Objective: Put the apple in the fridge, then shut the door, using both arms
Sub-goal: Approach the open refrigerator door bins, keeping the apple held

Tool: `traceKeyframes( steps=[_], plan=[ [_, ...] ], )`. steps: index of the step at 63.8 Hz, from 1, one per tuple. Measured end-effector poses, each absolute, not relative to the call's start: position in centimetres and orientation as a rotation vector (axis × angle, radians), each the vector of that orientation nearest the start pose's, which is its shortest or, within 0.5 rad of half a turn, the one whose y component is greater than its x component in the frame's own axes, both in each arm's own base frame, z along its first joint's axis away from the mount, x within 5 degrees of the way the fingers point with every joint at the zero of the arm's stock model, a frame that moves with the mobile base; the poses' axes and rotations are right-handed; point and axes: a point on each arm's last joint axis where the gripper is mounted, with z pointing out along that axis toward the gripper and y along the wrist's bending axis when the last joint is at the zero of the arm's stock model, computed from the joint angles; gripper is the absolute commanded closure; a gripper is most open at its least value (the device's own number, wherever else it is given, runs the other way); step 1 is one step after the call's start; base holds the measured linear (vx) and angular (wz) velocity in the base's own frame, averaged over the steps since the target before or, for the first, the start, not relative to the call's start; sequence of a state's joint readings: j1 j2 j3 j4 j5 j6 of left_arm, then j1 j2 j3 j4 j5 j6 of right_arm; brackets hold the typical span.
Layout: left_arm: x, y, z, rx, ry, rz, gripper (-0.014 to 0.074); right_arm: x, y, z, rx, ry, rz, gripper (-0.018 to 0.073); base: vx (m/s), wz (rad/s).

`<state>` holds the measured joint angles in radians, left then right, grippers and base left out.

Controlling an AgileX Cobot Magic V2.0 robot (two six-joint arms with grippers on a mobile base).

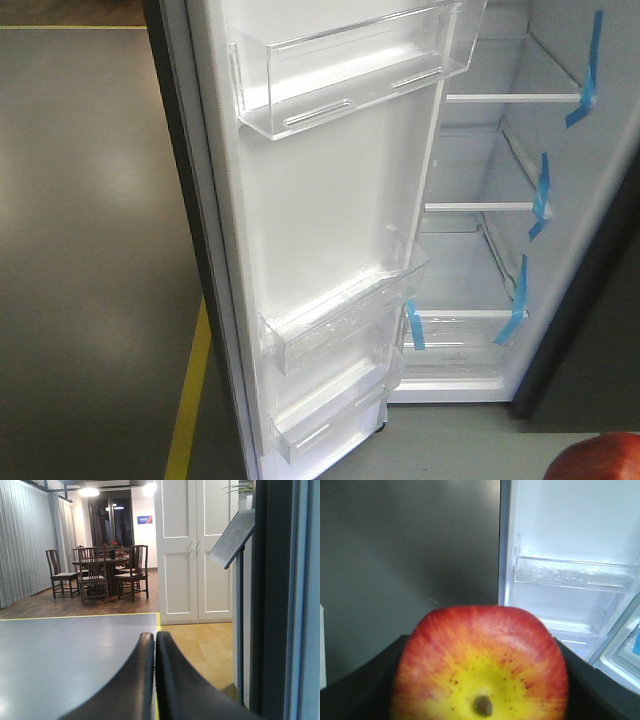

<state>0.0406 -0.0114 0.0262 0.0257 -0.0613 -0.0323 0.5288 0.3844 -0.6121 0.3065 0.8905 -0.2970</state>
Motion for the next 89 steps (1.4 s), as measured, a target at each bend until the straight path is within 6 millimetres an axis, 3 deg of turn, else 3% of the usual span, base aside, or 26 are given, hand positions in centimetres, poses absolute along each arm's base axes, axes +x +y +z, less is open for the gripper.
traceKeyframes(
  steps=[89],
  plan=[
    [5.58, 0.21, 21.05, -0.033, 1.437, 0.027, 0.0603, 4.07, 4.85, 31.68, -0.798, 1.993, 0.503, 0.0172, 0.06, -0.02]
  ],
)
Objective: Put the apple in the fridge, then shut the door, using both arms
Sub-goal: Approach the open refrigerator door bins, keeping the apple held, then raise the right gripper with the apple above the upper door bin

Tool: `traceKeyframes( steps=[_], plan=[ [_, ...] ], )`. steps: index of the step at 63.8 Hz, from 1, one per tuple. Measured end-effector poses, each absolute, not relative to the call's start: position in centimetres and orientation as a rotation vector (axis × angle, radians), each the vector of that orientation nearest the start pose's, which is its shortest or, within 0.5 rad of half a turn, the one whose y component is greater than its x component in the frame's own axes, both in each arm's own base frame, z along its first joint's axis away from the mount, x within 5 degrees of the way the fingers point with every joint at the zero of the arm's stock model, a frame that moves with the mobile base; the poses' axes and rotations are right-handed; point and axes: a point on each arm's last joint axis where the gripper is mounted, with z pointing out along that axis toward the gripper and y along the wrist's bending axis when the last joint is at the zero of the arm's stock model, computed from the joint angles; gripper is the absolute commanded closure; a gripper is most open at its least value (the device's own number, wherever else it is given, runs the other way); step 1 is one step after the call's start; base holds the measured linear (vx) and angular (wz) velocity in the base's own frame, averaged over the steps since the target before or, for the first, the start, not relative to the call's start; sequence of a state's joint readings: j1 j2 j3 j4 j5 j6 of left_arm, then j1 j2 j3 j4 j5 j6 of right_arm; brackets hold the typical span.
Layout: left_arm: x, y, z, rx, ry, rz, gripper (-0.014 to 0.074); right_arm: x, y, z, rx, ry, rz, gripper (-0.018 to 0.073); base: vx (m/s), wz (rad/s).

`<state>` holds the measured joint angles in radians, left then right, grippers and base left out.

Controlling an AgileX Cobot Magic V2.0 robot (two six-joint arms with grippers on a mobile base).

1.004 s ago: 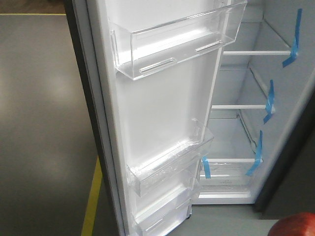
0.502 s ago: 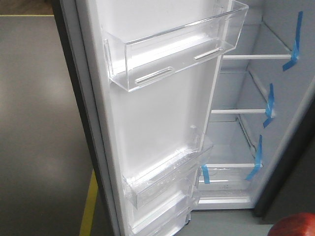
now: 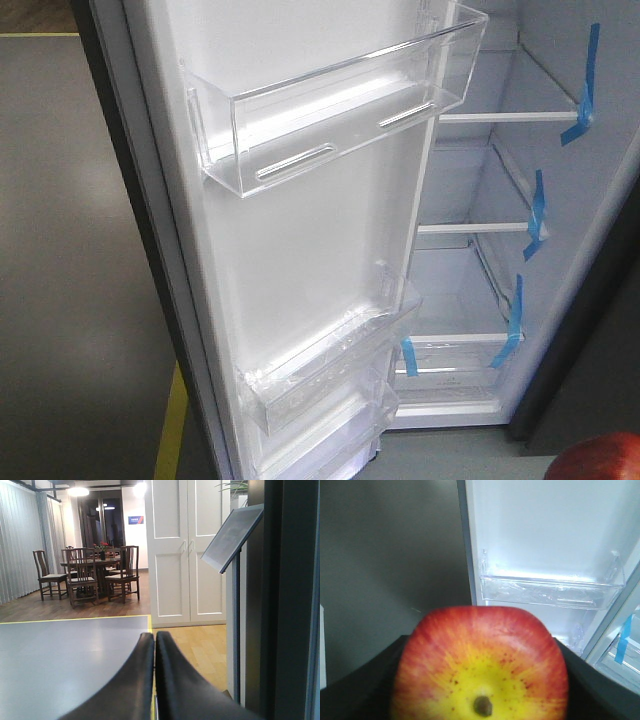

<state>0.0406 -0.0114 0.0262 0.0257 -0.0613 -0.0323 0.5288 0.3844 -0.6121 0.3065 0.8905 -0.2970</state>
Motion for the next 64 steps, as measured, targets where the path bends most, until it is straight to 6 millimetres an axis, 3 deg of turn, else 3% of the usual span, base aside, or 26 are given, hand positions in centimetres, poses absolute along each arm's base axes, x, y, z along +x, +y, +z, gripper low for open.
traceKeyframes(
  steps=[50, 64],
  plan=[
    [5.6, 0.2, 21.0, -0.033, 1.437, 0.027, 0.0603, 4.4, 4.9, 31.7, -0.773, 1.971, 0.497, 0.0172, 0.00, 0.00],
    [5.6, 0.2, 21.0, -0.033, 1.437, 0.027, 0.0603, 7.4, 5.3, 35.6, -0.647, 2.017, 0.385, 0.0172, 0.00, 0.00]
  ],
)
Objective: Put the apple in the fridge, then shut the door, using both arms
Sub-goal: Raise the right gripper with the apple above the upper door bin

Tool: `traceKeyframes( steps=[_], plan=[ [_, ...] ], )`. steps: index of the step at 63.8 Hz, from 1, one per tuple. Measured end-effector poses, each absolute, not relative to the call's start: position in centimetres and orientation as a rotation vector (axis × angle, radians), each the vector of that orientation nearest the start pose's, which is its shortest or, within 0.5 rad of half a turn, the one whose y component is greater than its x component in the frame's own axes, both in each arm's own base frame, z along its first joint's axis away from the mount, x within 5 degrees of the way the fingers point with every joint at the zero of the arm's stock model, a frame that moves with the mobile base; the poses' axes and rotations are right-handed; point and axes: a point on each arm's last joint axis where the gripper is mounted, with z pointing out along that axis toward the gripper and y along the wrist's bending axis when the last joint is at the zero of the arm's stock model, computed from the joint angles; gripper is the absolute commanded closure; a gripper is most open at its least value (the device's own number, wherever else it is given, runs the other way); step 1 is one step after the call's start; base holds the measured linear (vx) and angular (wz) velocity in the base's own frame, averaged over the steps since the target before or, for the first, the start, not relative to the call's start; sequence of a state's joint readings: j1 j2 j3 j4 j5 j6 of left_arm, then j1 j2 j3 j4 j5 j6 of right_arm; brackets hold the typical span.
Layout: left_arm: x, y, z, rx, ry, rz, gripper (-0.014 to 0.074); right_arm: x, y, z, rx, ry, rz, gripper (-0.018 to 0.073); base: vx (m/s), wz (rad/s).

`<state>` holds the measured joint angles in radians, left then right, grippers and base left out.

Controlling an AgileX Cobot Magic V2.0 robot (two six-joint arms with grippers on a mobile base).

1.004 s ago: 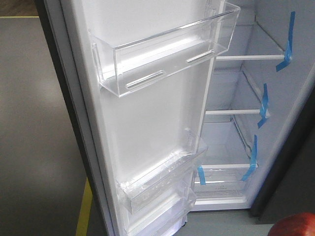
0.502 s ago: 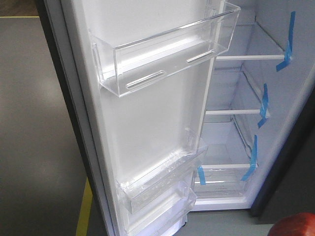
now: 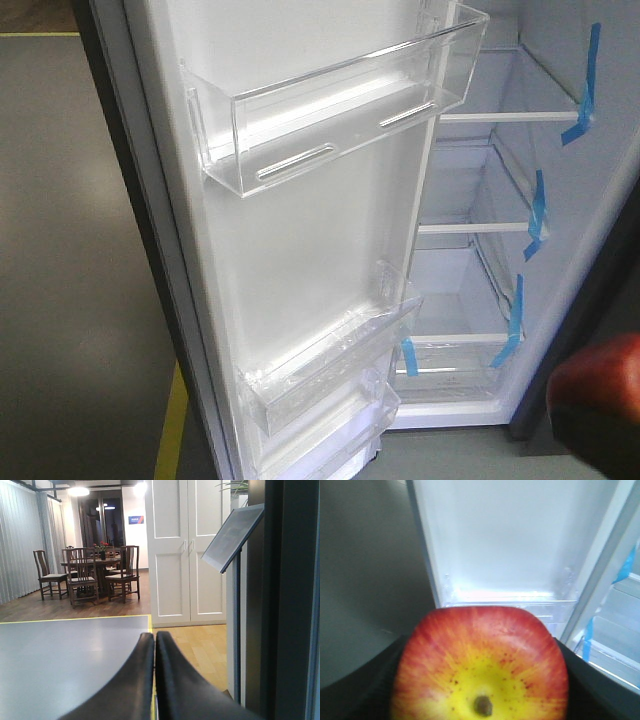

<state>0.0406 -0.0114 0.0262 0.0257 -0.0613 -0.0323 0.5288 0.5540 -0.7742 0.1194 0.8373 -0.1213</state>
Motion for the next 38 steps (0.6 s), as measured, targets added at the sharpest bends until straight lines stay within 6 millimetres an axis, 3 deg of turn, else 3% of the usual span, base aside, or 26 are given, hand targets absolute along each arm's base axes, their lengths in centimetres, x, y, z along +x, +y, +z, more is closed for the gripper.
traceKeyframes(
  steps=[23, 38],
  plan=[
    [5.6, 0.2, 21.0, -0.033, 1.437, 0.027, 0.0603, 14.7, 8.2, 42.7, -0.669, 2.110, 0.201, 0.0172, 0.00, 0.00],
    [5.6, 0.2, 21.0, -0.033, 1.437, 0.027, 0.0603, 20.7, 9.0, 45.6, -0.587, 2.159, 0.163, 0.0172, 0.00, 0.00]
  ],
)
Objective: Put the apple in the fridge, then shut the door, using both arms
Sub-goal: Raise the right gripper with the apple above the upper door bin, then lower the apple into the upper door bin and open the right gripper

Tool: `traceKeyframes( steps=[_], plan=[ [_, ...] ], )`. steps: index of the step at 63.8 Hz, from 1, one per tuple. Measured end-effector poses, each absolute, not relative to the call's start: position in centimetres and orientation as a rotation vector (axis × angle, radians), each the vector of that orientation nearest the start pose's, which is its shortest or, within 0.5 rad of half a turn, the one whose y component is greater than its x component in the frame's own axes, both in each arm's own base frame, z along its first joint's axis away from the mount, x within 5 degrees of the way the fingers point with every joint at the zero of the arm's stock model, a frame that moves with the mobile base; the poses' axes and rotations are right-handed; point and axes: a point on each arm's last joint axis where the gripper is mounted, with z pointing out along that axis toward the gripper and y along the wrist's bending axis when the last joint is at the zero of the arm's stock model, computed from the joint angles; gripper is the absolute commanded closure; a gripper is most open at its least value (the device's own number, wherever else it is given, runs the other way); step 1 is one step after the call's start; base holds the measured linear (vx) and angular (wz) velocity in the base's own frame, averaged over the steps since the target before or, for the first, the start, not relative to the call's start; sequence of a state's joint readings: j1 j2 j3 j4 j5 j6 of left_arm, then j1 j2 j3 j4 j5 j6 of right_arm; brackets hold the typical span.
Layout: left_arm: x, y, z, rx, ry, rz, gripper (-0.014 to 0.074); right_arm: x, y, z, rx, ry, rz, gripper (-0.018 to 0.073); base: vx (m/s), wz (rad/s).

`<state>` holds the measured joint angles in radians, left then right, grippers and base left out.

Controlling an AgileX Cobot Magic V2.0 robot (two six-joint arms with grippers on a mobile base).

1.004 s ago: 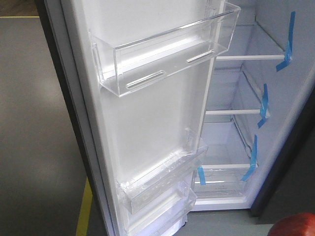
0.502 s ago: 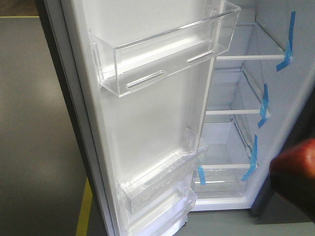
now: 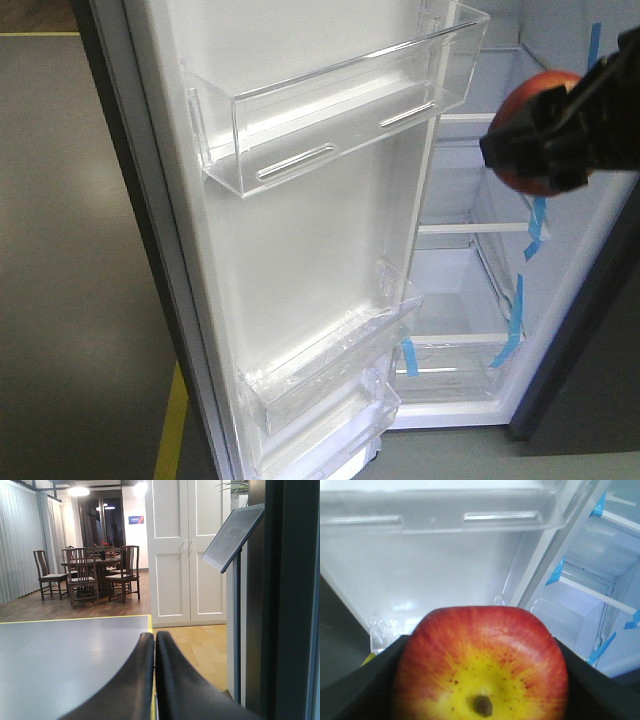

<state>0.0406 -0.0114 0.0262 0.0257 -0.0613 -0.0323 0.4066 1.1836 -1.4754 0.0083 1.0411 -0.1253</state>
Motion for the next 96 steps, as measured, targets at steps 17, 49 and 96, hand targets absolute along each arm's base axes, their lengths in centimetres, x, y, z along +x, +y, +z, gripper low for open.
traceKeyframes(
  steps=[17, 49, 96],
  plan=[
    [5.6, 0.2, 21.0, -0.033, 1.437, 0.027, 0.0603, 25.3, 10.6, 48.9, -0.621, 2.018, 0.342, 0.0172, 0.00, 0.00],
    [5.6, 0.2, 21.0, -0.033, 1.437, 0.027, 0.0603, 33.9, 14.2, 48.2, -0.604, 1.924, 0.437, 0.0172, 0.00, 0.00],
    [5.6, 0.2, 21.0, -0.033, 1.437, 0.027, 0.0603, 35.0, 14.6, 46.9, -0.622, 1.954, 0.430, -0.0015, 0.00, 0.00]
  ],
)
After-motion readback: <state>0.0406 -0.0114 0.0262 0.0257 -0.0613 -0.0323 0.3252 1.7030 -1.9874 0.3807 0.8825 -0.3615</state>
